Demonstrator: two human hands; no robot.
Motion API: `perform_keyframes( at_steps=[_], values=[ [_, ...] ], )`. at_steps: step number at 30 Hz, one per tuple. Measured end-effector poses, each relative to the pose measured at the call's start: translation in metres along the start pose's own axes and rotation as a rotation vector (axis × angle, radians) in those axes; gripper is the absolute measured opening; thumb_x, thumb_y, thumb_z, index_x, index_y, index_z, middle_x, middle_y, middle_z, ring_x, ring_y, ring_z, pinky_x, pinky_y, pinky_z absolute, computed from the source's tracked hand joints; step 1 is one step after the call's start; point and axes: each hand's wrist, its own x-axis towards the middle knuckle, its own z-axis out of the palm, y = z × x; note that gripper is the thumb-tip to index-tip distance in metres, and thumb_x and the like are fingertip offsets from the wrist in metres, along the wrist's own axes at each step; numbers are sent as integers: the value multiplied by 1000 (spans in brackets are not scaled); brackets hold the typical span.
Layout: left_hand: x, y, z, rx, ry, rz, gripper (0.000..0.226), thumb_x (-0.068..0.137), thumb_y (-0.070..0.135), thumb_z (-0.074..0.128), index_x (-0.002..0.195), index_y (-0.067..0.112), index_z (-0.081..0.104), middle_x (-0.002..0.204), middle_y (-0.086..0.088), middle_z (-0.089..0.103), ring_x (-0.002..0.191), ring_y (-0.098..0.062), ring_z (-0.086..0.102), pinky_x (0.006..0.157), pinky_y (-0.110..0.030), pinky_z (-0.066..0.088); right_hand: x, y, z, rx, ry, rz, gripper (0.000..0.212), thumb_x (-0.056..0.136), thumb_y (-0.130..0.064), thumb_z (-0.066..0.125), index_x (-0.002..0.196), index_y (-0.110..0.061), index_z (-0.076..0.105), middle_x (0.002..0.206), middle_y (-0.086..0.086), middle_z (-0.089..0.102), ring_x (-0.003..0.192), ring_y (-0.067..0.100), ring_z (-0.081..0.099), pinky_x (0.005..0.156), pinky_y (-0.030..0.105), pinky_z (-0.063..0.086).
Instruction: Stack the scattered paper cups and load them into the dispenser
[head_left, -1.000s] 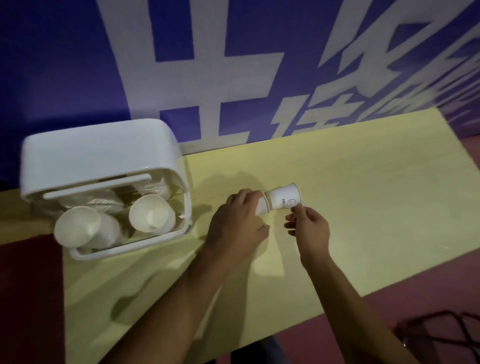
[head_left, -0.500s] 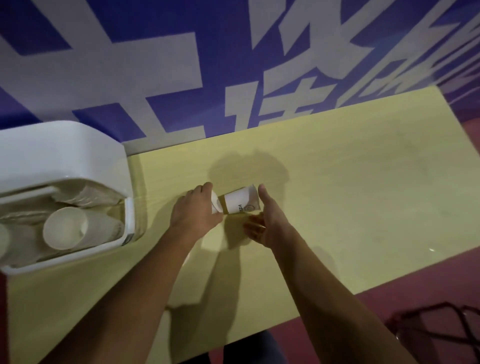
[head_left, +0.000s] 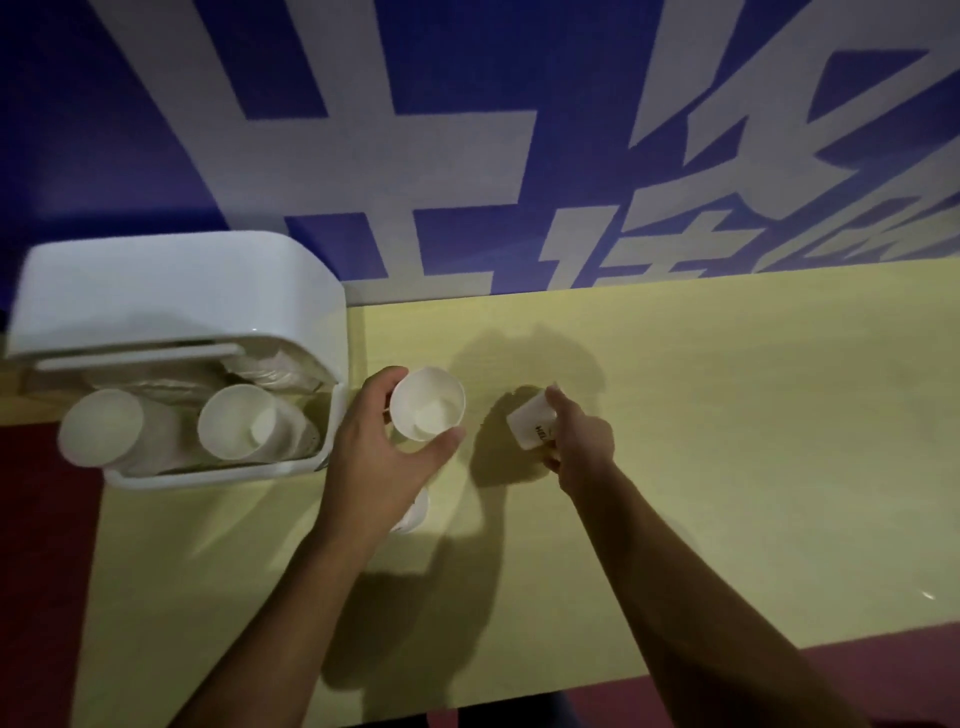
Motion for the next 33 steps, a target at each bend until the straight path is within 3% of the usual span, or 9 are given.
perform_keyframes(
  at_steps=[4, 6, 8, 10, 15, 19, 22, 27, 33],
  values=[
    [-11, -4, -33, -41, 2, 51, 73, 70, 49, 89, 131, 36, 52, 125, 16, 60, 112, -12, 58, 93, -42, 54, -48, 3, 0, -326, 20, -644, 67, 79, -47, 84, 129, -17, 51, 116, -2, 64, 100, 18, 65, 69, 21, 50],
    [-18, -7, -52, -51, -3, 82, 74, 70, 49, 89, 132, 35, 52, 125, 17, 60, 112, -9, 58, 92, -39, 54, -74, 5, -1, -457, -59, -879, 74, 81, -47, 83, 139, -22, 47, 123, -7, 63, 107, 12, 62, 78, 21, 51],
    [-26, -14, -74, -44, 15, 110, 75, 71, 47, 90, 134, 35, 52, 126, 18, 60, 113, -5, 57, 91, -31, 54, -102, 9, 7, -533, -131, -997, 85, 80, -51, 82, 150, -24, 41, 140, -8, 58, 118, 8, 57, 87, 24, 53],
    [-33, -21, -92, -35, 30, 135, 77, 71, 45, 90, 136, 33, 52, 129, 18, 60, 115, -2, 57, 90, -26, 53, -129, 15, 19, -541, -173, -1057, 88, 80, -52, 82, 152, -25, 41, 147, -9, 54, 123, 7, 55, 90, 24, 53],
    [-47, -50, -137, -50, 42, 151, 76, 70, 60, 82, 135, 31, 53, 128, 16, 61, 117, -6, 59, 91, -28, 53, -187, 32, 67, -474, -240, -1163, 82, 80, -48, 84, 148, -25, 44, 142, -13, 57, 124, 4, 56, 93, 22, 52],
    [-52, -74, -171, -58, 64, 136, 75, 72, 49, 85, 137, 27, 54, 129, 16, 60, 119, -1, 56, 92, -15, 47, -223, 33, 109, -427, -304, -1227, 79, 79, -48, 82, 146, -26, 47, 136, -25, 54, 121, -6, 53, 91, 10, 46],
    [-50, -85, -191, -68, 79, 146, 72, 72, 42, 88, 135, 26, 55, 128, 14, 62, 119, -6, 58, 92, -18, 48, -241, 30, 136, -419, -352, -1274, 70, 80, -50, 80, 139, -39, 44, 129, -38, 51, 119, -8, 54, 89, 8, 45],
    [-50, -104, -213, -52, 105, 158, 72, 73, 45, 88, 134, 24, 57, 128, 12, 62, 119, -12, 60, 94, -33, 52, -243, 41, 173, -451, -383, -1263, 64, 82, -43, 84, 135, -36, 48, 125, -33, 56, 115, -3, 57, 88, 12, 46],
    [-54, -123, -225, -29, 99, 165, 71, 73, 50, 82, 133, 23, 56, 128, 10, 61, 119, -12, 59, 92, -23, 48, -217, 60, 192, -527, -313, -1286, 73, 81, -44, 85, 140, -18, 51, 133, -10, 60, 119, 8, 58, 94, 33, 53]
  ],
)
